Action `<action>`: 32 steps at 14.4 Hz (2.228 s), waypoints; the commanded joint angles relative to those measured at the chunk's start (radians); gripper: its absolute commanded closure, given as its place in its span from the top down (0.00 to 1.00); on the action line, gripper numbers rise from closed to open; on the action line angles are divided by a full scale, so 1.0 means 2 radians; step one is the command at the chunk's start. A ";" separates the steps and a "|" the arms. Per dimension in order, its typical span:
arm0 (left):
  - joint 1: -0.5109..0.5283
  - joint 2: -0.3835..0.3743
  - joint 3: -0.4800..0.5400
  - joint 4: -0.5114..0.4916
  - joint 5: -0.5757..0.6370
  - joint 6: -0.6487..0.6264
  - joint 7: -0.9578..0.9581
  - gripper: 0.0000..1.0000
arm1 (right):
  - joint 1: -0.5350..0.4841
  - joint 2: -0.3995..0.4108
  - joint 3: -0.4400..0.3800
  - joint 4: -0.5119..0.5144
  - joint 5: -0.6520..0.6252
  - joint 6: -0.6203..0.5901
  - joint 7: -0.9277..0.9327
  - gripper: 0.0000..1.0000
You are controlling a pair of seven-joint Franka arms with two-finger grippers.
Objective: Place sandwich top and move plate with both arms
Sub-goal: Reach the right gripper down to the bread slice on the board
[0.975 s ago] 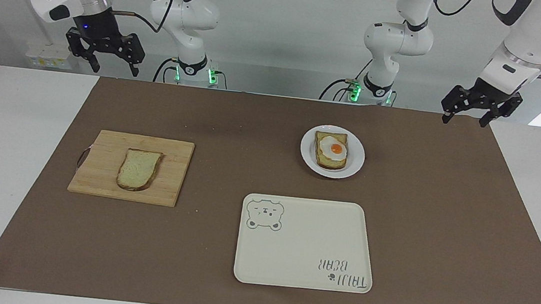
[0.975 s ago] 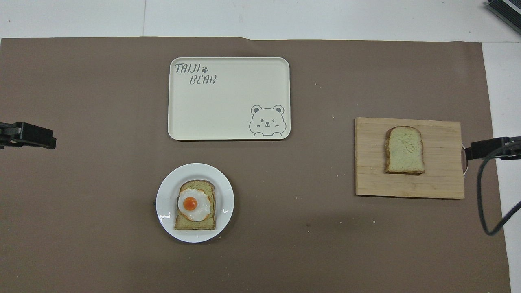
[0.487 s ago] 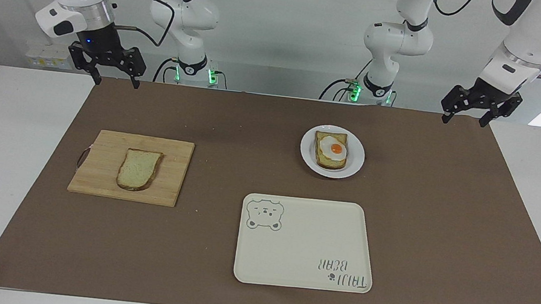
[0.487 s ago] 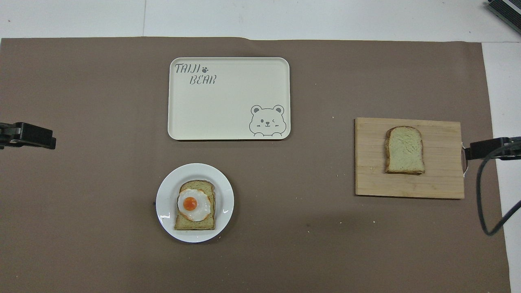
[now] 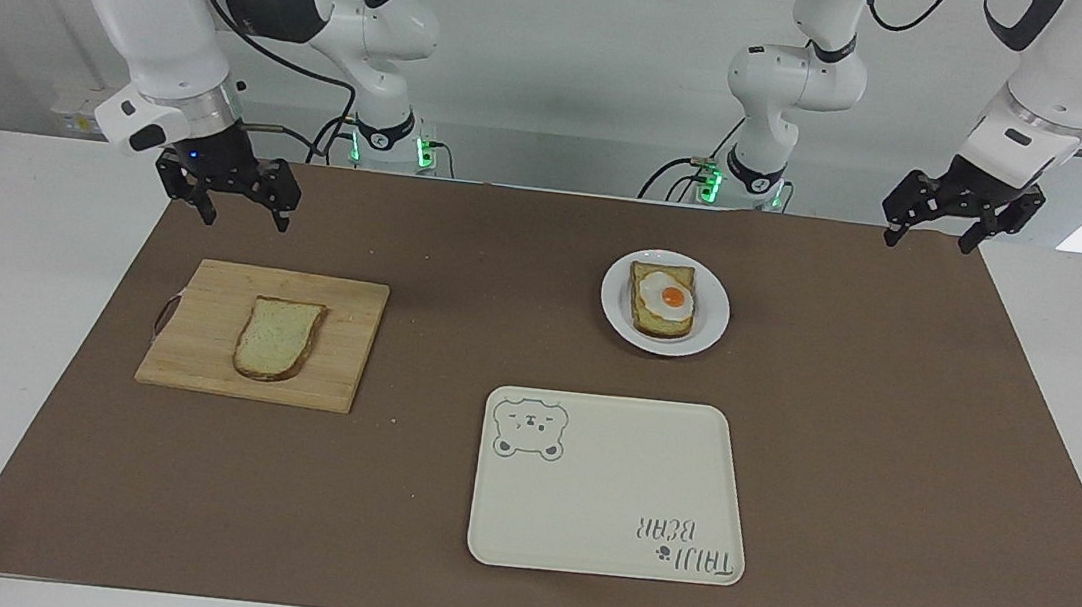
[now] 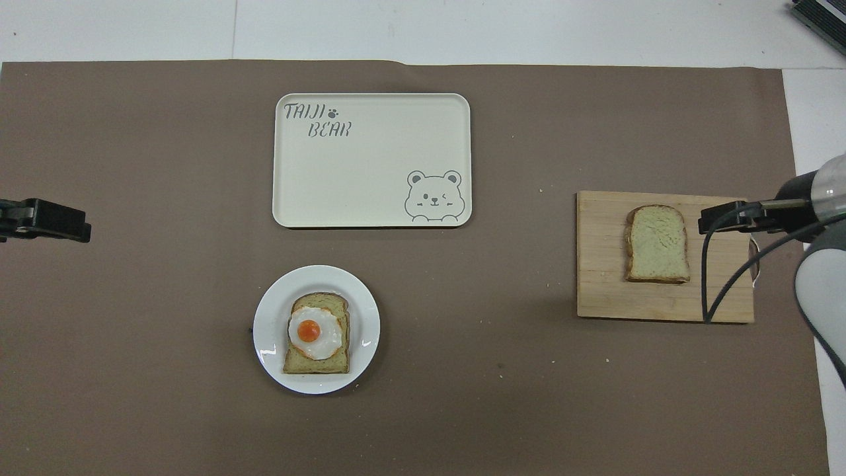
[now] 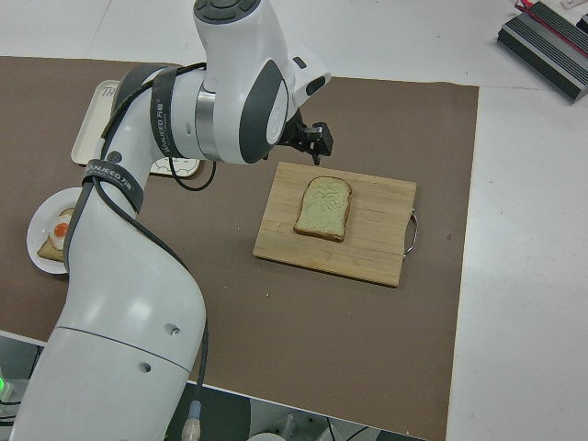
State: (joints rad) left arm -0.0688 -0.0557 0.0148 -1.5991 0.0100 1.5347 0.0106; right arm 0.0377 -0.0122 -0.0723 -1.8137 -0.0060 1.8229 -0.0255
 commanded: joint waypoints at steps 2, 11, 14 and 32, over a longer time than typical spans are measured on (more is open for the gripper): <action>0.004 -0.010 -0.001 -0.007 -0.006 -0.005 -0.003 1.00 | -0.024 0.038 0.002 -0.012 0.018 0.039 -0.027 1.00; 0.004 -0.010 -0.001 -0.007 -0.006 -0.005 -0.003 1.00 | -0.046 0.093 0.002 -0.040 0.026 0.119 -0.041 1.00; 0.004 -0.010 -0.001 -0.007 -0.006 -0.005 -0.003 1.00 | -0.043 0.093 0.002 -0.043 0.026 0.122 -0.039 1.00; 0.004 -0.010 -0.001 -0.007 -0.006 -0.005 -0.003 1.00 | -0.071 0.123 0.002 -0.080 0.104 0.199 -0.139 1.00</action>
State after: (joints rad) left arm -0.0688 -0.0557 0.0148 -1.5991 0.0100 1.5347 0.0106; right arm -0.0965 0.2195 -0.0765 -1.9581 0.1760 2.1891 -0.2667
